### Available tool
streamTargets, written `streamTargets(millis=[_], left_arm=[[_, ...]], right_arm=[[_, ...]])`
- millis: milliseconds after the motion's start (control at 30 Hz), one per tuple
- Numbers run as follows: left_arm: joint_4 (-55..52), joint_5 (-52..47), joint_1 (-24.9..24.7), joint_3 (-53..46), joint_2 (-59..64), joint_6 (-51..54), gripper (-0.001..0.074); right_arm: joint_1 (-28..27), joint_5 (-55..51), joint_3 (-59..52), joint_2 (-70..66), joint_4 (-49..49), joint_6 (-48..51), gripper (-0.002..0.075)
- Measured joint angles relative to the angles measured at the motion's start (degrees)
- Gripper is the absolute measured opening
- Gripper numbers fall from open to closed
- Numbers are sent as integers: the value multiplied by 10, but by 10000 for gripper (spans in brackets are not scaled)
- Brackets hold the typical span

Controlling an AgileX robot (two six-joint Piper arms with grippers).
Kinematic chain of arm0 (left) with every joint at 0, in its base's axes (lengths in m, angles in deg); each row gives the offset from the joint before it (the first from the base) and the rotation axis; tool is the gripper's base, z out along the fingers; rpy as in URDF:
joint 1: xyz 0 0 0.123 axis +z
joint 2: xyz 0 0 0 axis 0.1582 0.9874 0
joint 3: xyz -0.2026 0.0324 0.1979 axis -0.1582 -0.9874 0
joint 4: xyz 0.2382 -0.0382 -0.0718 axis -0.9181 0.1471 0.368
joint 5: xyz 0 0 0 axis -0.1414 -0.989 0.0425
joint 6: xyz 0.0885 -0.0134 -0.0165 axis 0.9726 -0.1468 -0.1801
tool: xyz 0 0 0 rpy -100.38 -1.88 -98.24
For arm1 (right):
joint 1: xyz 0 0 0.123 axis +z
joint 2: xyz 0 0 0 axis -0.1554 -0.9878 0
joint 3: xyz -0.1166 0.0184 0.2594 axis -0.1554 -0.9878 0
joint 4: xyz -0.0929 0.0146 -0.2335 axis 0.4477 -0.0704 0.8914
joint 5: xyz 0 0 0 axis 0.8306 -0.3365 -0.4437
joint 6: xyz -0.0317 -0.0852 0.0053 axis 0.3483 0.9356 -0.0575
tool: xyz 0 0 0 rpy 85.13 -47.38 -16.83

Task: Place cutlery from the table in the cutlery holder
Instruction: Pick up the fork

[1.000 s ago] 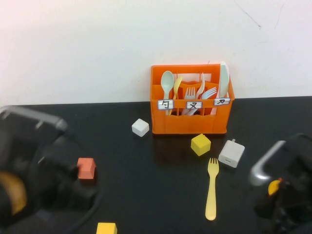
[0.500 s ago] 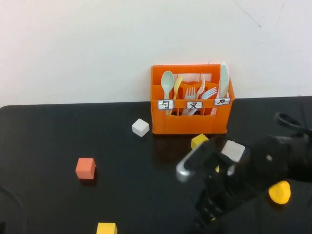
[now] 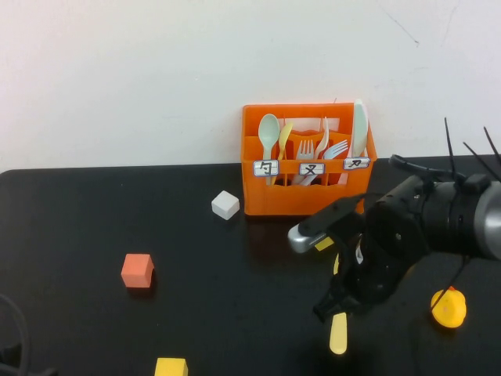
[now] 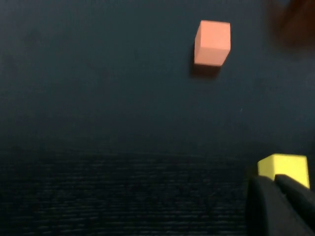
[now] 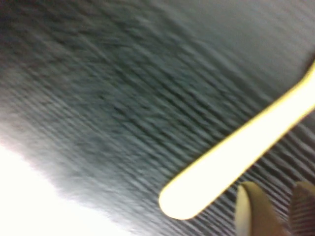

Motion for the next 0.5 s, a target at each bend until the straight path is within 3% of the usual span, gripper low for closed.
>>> streamTargets(millis=[100, 200, 500], left_arm=[[-1, 11, 0, 0, 0, -14, -1], [-1, 20, 0, -1, 0, -17, -1], [-2, 24, 0, -2, 0, -29, -1]], right_arm=[[0, -7, 2, 0, 20, -42, 288], [0, -7, 3, -8, 20, -54, 363], [0, 8, 8, -45, 19, -126, 395]])
